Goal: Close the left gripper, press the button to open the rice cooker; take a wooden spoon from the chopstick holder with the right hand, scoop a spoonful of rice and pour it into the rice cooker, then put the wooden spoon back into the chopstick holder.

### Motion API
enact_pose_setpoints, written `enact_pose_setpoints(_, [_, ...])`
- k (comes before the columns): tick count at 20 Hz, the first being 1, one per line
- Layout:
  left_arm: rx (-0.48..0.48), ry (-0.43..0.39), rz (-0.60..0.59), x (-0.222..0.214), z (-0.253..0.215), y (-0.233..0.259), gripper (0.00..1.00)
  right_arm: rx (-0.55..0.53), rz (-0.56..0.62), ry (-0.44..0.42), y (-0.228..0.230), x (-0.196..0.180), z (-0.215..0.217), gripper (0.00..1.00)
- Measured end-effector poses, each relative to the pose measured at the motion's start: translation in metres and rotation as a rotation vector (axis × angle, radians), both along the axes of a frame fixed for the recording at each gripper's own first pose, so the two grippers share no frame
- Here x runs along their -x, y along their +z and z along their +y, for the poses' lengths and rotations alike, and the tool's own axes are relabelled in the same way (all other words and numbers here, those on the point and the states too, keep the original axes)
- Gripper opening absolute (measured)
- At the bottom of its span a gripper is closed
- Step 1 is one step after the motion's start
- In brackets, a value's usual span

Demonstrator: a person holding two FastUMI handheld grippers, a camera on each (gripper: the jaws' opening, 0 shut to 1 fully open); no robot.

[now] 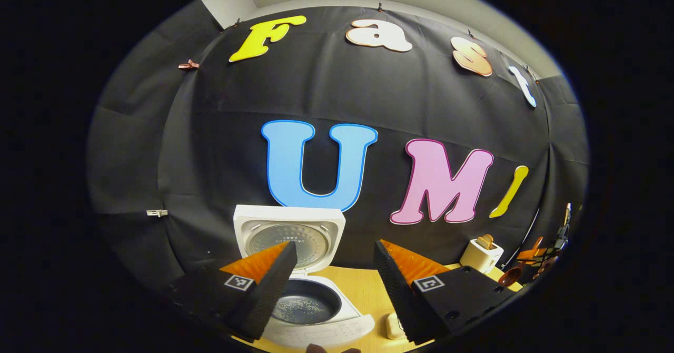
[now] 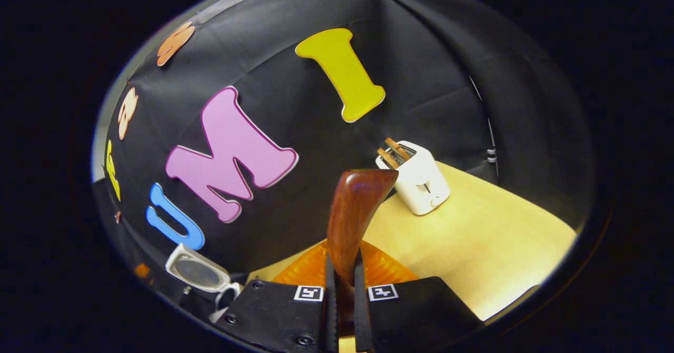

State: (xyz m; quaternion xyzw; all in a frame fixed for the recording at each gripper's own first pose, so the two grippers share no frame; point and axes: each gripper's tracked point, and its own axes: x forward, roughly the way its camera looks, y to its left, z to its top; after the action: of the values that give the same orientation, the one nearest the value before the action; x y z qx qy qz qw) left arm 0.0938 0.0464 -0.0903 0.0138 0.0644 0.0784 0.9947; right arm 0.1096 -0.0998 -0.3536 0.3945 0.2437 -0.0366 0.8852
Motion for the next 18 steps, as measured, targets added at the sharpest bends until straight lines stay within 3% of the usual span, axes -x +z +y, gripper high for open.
enact_pose_setpoints(9, [0.021,0.025,0.004,0.002,-0.017,0.012,0.95,0.136,0.041,0.111,-0.066,0.007,0.013,0.16])
enact_pose_setpoints(18, [-0.006,0.074,0.016,0.018,-0.018,0.017,0.94,0.165,0.134,0.234,-0.123,0.019,0.037,0.16])
